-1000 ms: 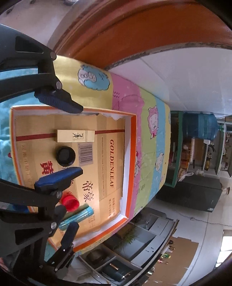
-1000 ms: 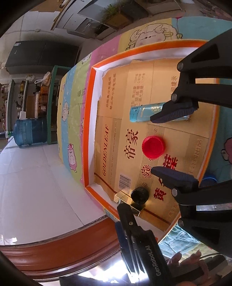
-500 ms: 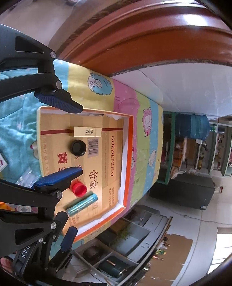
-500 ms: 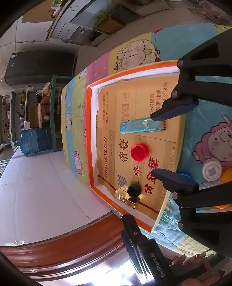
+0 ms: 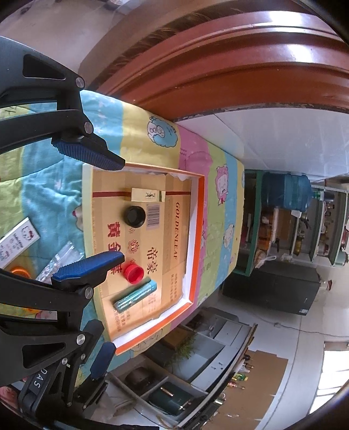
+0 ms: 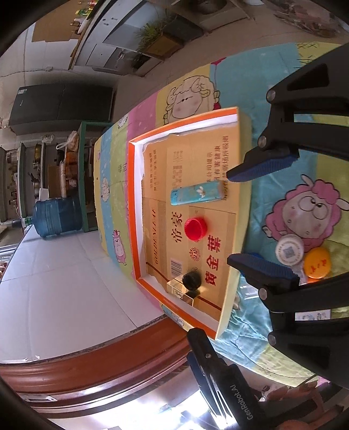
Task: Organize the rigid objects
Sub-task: 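Withdraw both open tools from the tray back over the quilt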
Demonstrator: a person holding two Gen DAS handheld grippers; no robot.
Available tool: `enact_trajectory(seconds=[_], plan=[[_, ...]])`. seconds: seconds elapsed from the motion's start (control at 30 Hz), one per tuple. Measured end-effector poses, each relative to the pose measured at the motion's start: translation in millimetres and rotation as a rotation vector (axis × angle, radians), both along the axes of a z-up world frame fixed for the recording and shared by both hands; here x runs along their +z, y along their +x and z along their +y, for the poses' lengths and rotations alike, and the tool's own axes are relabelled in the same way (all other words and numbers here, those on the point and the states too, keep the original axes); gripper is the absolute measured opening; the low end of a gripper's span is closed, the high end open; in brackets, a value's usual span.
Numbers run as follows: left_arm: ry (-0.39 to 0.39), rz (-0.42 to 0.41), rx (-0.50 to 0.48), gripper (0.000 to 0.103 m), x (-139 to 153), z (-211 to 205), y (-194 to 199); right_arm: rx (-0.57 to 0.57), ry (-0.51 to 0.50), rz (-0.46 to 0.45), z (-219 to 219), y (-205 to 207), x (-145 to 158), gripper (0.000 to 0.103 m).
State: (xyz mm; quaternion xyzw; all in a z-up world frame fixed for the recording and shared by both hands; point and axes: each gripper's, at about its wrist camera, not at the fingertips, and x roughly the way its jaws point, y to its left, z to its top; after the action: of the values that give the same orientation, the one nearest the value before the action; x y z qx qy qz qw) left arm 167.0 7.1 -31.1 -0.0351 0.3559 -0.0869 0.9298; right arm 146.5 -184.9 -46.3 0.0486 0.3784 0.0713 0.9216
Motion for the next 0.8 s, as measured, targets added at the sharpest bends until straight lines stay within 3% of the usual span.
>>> enact_trajectory(seconds=[0.8], plan=[[0.038, -0.014, -0.018, 0.064, 9, -7, -41, -0.01, -0.008, 0.002, -5, -41, 5, 0.055]])
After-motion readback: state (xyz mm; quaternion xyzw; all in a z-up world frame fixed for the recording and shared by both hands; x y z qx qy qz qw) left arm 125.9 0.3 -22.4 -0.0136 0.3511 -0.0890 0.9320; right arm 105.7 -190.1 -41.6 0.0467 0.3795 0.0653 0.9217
